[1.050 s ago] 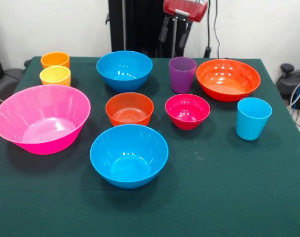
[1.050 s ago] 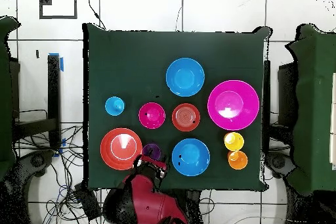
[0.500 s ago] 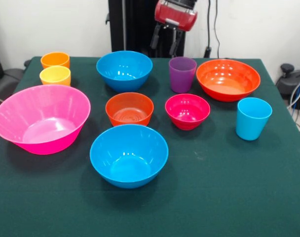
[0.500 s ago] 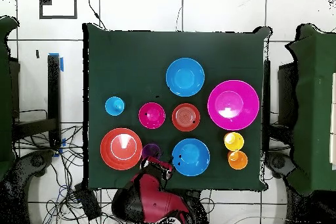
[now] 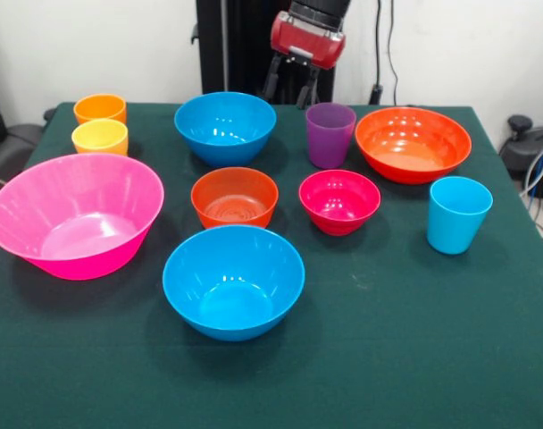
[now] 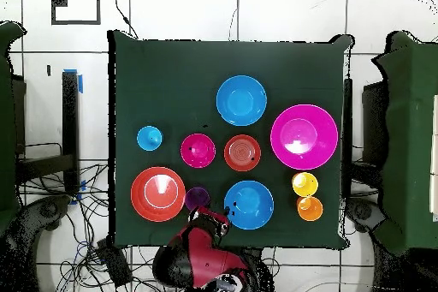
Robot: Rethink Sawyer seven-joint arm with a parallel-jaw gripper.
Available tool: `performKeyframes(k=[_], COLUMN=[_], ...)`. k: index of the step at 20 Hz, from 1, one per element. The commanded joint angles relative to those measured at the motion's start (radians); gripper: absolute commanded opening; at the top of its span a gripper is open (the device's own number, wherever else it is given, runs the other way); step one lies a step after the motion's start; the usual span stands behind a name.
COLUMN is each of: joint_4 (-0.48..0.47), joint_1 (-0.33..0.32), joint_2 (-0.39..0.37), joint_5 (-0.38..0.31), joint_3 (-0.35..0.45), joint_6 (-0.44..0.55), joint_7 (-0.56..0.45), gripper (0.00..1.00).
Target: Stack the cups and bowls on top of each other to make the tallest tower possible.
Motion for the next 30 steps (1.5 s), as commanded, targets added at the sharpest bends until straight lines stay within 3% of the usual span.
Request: performKeyframes(k=[1,6,9,12,15,20,25,30], joint_4=[-0.031,0.024,0.024,-0.015,-0.039,-0.038,-0.042,-0.052], joint_1=[-0.01,0.07,0.175,0.268,0.287,0.261,0.182,0.122], joint_2=[0.038,-0.149,-0.265,-0.31,-0.318,-0.303,-0.191,-0.126], joint_5=[-0.021,0.004,0.048,0.061,0.04,0.007,-0.011,-0.028], joint_3=[0.13,0.063,-0.036,-0.134,-0.151,-0.117,-0.028,0.028], joint_6=[-0.009,0.146,0.303,0.437,0.474,0.446,0.28,0.188], joint_7=[0.179,0.113,0.051,0.027,0.047,0.091,0.142,0.15], gripper=[1.0,1.0,1.0,1.0,1.0,1.0,1.0,1.0])
